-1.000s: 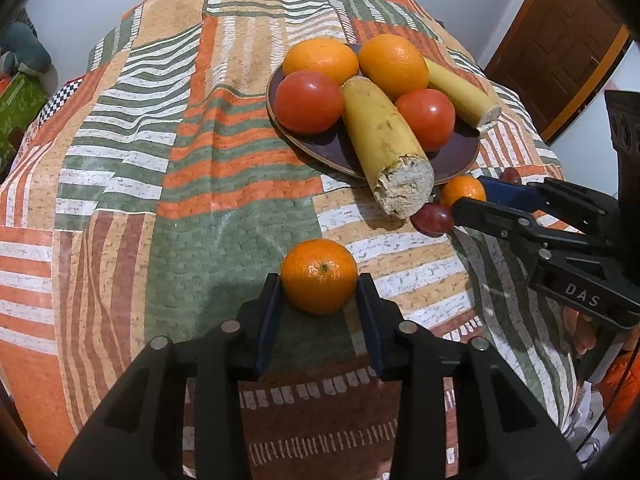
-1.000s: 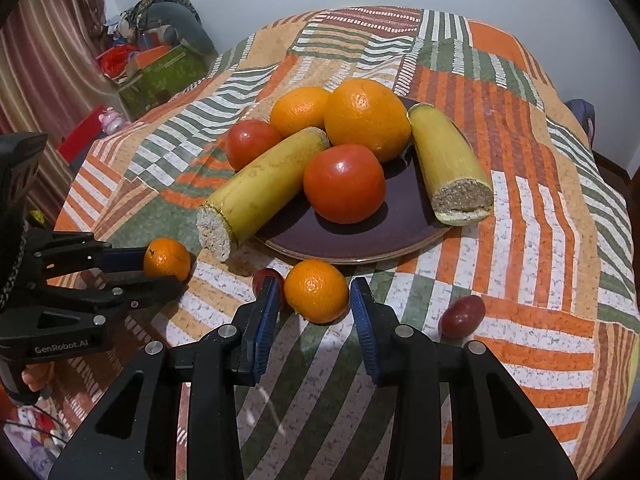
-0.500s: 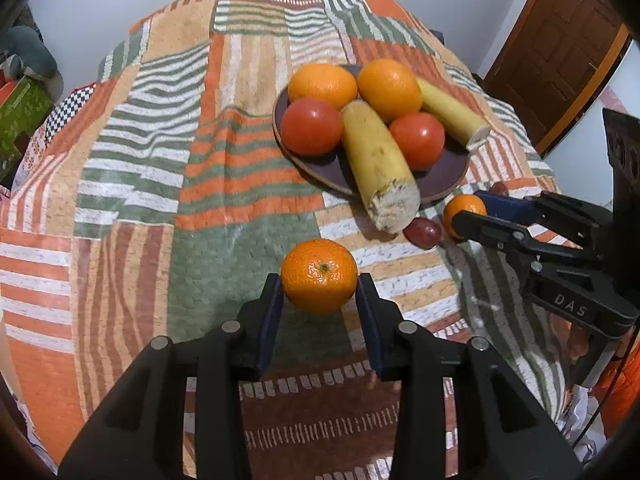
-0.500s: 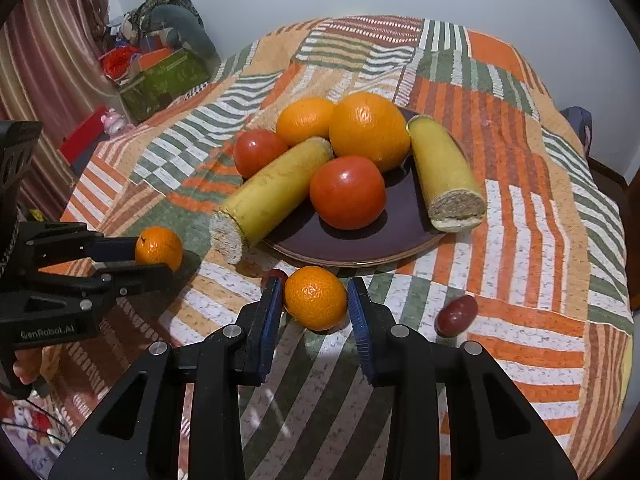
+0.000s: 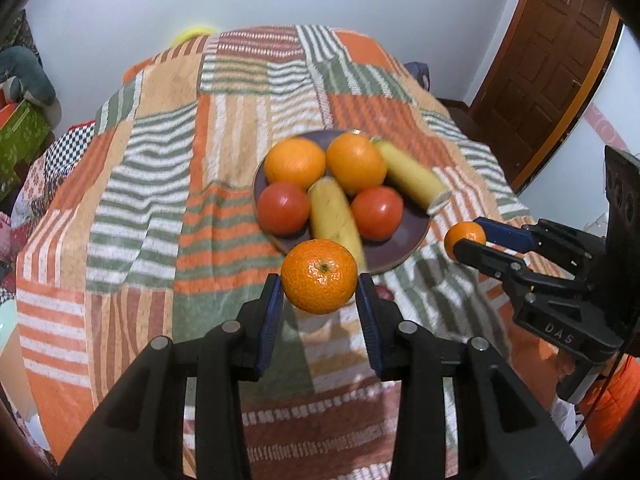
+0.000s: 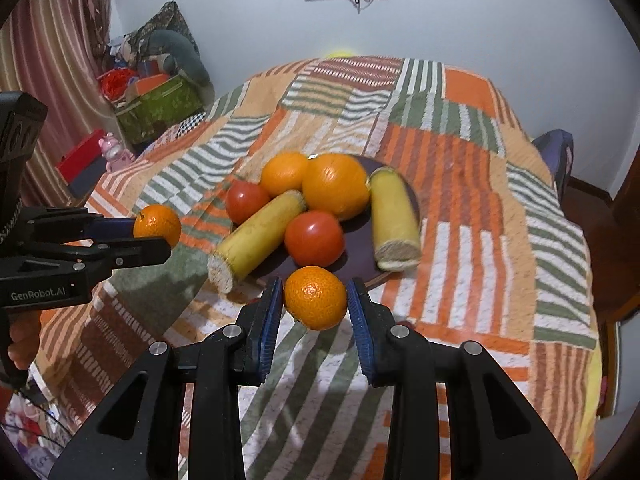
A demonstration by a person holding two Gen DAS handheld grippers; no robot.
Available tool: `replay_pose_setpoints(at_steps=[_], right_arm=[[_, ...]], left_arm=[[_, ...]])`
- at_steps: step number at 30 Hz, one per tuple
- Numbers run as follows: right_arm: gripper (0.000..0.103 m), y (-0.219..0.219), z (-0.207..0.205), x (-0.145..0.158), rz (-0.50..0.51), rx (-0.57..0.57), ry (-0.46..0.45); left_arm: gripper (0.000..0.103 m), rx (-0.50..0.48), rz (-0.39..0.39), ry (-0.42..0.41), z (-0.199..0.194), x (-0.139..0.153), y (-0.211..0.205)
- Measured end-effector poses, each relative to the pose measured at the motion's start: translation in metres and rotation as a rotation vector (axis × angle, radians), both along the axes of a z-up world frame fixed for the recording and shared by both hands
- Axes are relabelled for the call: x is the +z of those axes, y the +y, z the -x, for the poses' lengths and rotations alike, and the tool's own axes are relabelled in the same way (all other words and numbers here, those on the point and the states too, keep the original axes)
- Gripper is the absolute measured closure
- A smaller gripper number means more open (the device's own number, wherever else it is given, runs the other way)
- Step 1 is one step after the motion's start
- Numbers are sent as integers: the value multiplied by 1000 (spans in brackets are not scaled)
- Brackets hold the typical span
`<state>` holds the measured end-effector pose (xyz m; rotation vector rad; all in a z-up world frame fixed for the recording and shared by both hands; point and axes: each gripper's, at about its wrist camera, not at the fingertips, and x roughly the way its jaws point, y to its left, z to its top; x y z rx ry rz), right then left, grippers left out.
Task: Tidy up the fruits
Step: 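Grasp and lift a mandarin with the left tool while the right tool lifts its mandarin, then lower both mandarins onto the purple plate and open both tools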
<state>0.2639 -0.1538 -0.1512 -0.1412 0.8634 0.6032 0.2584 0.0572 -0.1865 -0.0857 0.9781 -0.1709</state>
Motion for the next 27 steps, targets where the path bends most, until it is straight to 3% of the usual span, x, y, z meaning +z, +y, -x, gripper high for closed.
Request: replay_pose_setpoints(at_steps=[15,27], right_arm=[[72,-16,-25,25,-49,-44,-90],[72,-12,-52,23,-70,-48,-109]], left_arm=[[66,15,38,-76,-39,25,-9],[66,27,31,-68,-77,14,-7]])
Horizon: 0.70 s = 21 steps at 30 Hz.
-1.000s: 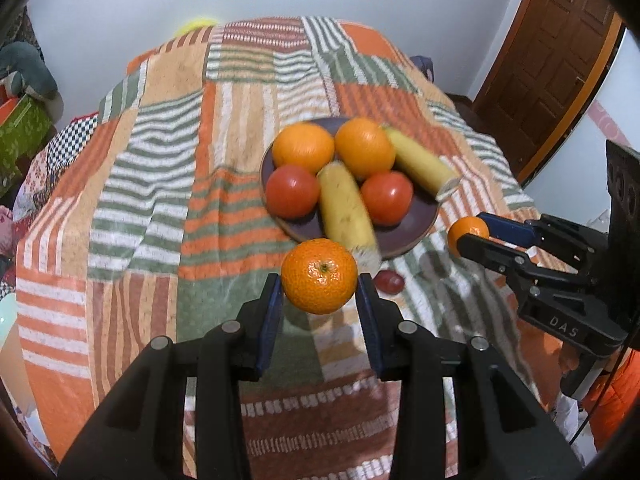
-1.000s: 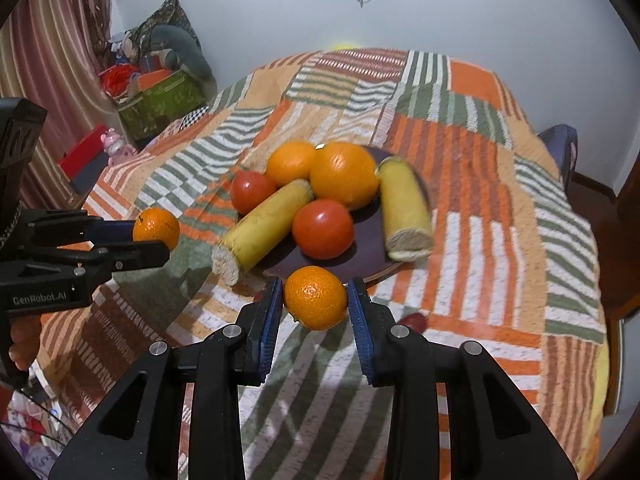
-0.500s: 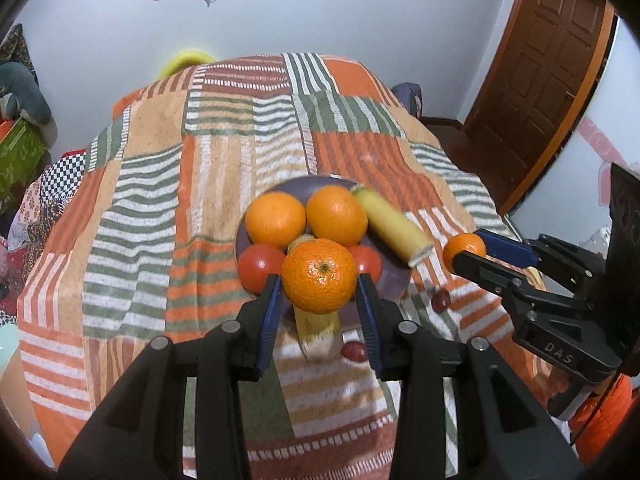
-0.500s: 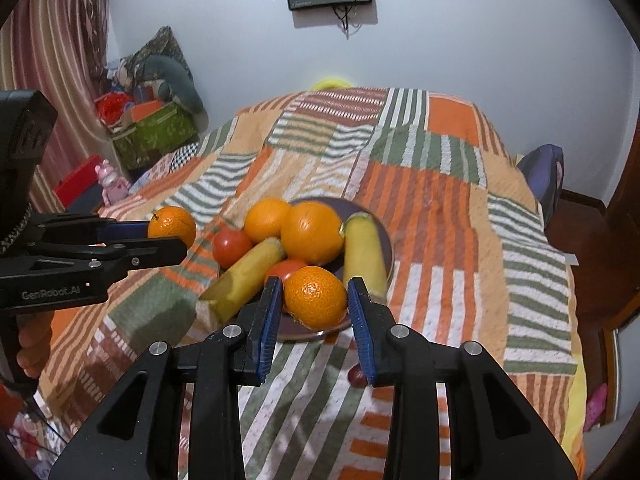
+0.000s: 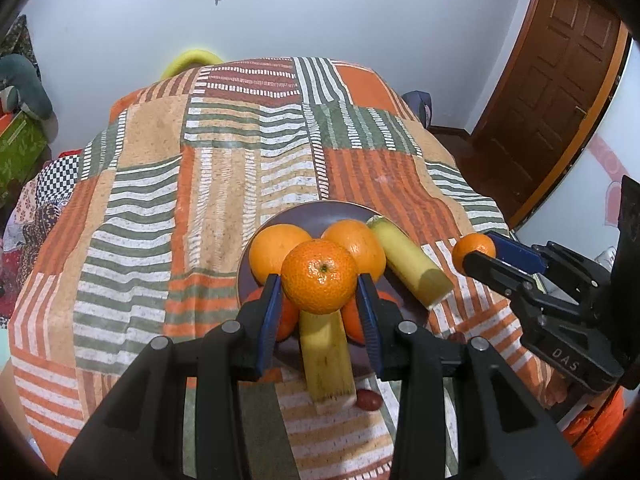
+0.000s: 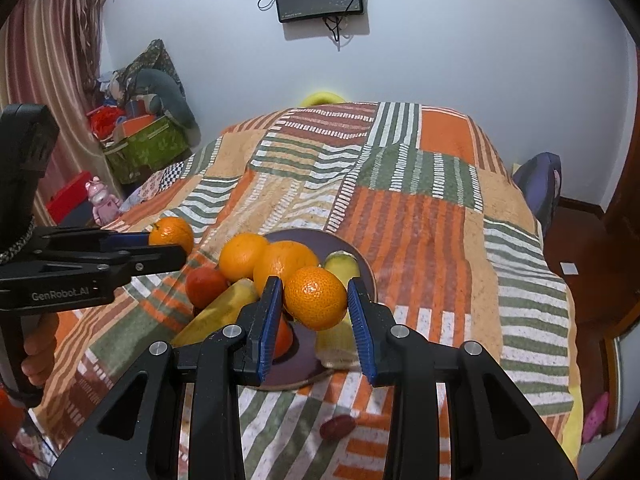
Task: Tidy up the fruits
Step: 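Lower both mandarins onto the purple plate and open both tools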
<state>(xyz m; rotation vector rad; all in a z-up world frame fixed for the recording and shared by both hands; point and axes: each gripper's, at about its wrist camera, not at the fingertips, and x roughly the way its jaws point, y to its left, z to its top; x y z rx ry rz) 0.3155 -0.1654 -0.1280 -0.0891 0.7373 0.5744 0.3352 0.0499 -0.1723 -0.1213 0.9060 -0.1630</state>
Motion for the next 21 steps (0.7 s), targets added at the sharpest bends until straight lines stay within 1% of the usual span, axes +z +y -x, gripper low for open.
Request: replay_pose_setpoints(at_steps=[12,21], right_arm=[[72,16,-19,-19,21,36,23],[72,22,-27,-35,38,56,55]], left_arm=[[66,-17,-30,38,-29,-21,-9],[66,-18,-28,84,-44,-43,-10]])
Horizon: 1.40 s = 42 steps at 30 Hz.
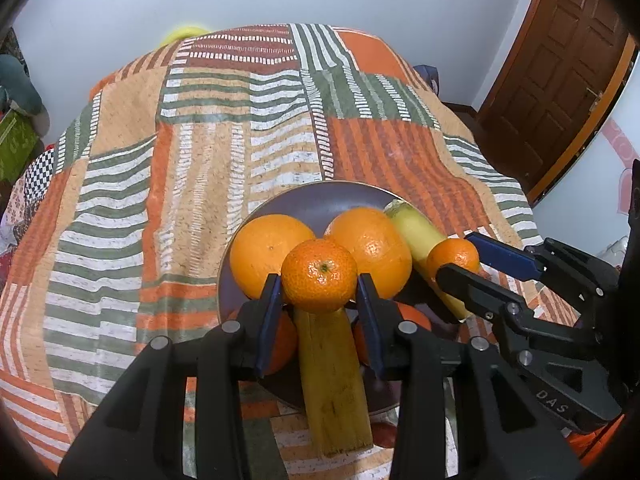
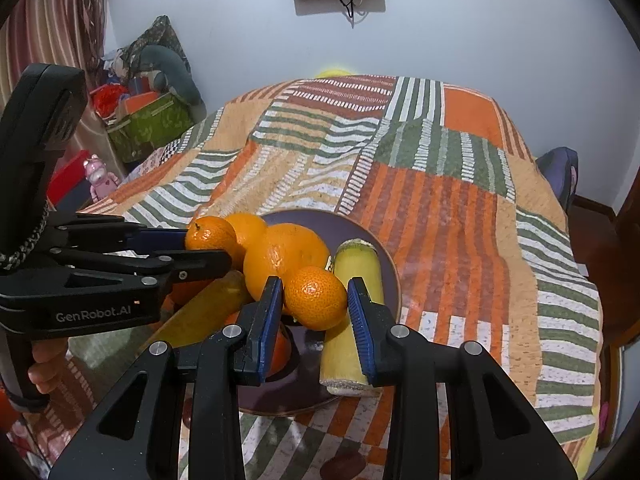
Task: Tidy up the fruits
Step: 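Lower both mandarins onto the purple plate and open both tools, then move the left tool to a dark red grape while the right tool approaches another grape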
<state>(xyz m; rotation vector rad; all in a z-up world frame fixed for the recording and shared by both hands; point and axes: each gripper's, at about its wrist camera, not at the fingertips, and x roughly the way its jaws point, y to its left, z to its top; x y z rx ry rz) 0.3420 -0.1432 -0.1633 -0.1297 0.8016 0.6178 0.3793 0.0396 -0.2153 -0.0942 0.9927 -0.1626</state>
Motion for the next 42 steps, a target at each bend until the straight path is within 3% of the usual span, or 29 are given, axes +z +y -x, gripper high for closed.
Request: replay_pose_setpoints(at_steps=[23,31,42], right_arm=[[71,8,1,-11,17,16,20],[64,-11,9,8,-22,-23,17],[64,-34,40,36,4,-45,-27]], left_arm=[[64,1,-14,6,-3,-10,-1],[60,15,9,-16,11,5,2],[59,5,-48,-72,55,43,3]])
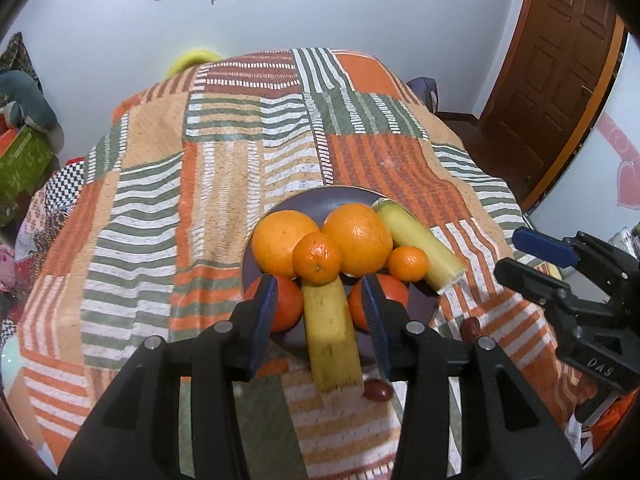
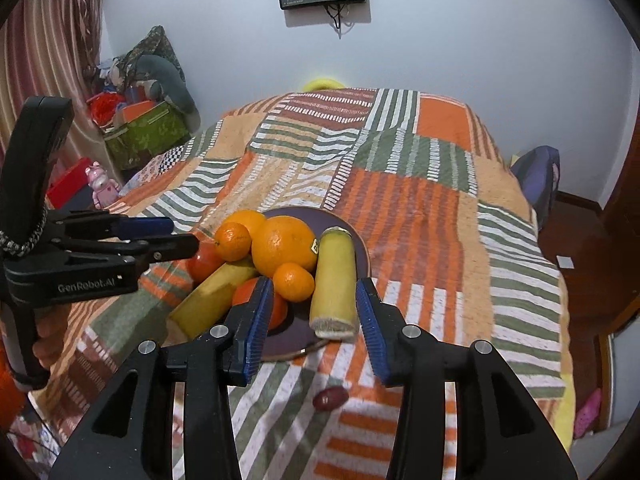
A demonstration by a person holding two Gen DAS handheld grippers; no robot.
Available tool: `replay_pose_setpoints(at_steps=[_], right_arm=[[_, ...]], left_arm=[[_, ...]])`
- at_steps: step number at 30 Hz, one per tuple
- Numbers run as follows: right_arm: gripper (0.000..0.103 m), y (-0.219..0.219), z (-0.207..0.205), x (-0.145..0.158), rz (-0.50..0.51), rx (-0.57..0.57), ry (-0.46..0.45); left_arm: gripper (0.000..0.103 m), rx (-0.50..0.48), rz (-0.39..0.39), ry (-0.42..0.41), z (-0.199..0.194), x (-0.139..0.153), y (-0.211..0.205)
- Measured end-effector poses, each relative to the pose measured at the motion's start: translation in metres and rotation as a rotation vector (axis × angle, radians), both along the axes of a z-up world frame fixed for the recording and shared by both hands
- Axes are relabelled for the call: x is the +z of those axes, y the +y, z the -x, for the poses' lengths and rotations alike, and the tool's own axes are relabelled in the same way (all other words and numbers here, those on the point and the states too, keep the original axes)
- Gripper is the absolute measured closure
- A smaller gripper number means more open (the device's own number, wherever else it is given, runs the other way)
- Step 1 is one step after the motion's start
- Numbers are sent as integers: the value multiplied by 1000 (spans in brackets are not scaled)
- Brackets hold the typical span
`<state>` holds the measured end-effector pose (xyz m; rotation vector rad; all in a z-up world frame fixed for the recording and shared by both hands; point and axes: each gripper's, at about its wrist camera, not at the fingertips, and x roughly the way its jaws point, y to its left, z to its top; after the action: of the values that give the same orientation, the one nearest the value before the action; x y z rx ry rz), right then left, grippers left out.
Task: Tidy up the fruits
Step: 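Move the left tool to a dark red grape while the right tool approaches another grape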
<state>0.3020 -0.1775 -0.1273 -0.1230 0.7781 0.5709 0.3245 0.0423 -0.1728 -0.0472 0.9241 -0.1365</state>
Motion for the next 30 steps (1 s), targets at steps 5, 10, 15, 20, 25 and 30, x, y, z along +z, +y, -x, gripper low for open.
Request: replay_pose_setpoints(at_steps=[5,10,15,20,25,30], right_arm=[[64,-10,13,8,7,-11,-16],[64,-21,25,9,5,-19,-9],[63,-35,37,5,8,-30,8],[63,-46,44,-4,7,-39,32],[63,-53,51,-14,5,-39,67],[63,-56,56,-25,2,-41,97]], left_arm=[[45,10,-17,-16,24,10,2],[40,6,-6,37,39,5,3],[40,-3,12,115,51,-9,2],[40,-8,18,174,58,-24,-6],[40,-28,32,228,65,-42,-21],[41,-72,12,260,67,-59,-37]])
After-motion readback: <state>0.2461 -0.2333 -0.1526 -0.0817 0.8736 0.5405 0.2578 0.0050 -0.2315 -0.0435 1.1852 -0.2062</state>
